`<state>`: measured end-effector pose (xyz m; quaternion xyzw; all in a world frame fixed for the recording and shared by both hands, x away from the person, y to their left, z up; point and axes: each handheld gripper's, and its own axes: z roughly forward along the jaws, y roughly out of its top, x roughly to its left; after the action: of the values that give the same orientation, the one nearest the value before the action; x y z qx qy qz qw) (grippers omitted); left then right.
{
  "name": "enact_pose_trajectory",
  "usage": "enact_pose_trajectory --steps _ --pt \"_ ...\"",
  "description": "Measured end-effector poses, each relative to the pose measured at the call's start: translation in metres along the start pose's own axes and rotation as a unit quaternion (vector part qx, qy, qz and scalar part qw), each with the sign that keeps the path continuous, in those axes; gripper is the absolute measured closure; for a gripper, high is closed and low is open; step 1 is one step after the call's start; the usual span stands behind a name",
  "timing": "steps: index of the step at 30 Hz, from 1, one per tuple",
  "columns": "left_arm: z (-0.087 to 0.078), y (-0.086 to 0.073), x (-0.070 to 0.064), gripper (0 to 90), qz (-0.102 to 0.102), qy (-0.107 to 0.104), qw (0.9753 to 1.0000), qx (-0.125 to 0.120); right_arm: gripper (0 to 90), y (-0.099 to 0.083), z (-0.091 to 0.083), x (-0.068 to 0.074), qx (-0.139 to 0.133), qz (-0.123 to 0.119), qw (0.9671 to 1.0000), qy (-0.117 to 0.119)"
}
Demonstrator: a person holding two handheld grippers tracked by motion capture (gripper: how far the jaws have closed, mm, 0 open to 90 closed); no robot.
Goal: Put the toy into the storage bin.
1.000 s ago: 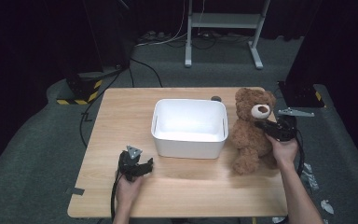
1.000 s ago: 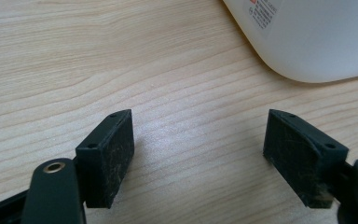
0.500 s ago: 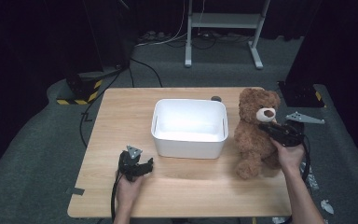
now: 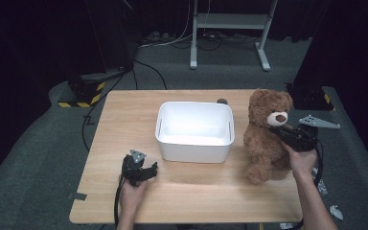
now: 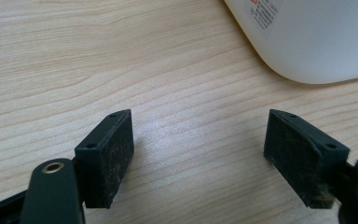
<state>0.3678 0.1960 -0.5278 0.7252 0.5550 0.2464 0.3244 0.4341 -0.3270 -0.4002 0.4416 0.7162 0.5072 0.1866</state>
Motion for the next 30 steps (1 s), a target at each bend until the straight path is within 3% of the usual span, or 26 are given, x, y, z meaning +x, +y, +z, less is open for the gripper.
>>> enact_pose_trajectory --steps 15,30 --pt "0.000 0.000 0.000 24.0 -0.001 0.000 1.0000 0.000 83.0 0.013 -0.010 0.012 -0.026 -0.010 0.9991 0.034" --pt "0.000 0.000 0.000 23.9 -0.001 0.001 1.0000 0.000 82.9 0.025 -0.025 0.029 -0.032 -0.022 0.9972 0.064"
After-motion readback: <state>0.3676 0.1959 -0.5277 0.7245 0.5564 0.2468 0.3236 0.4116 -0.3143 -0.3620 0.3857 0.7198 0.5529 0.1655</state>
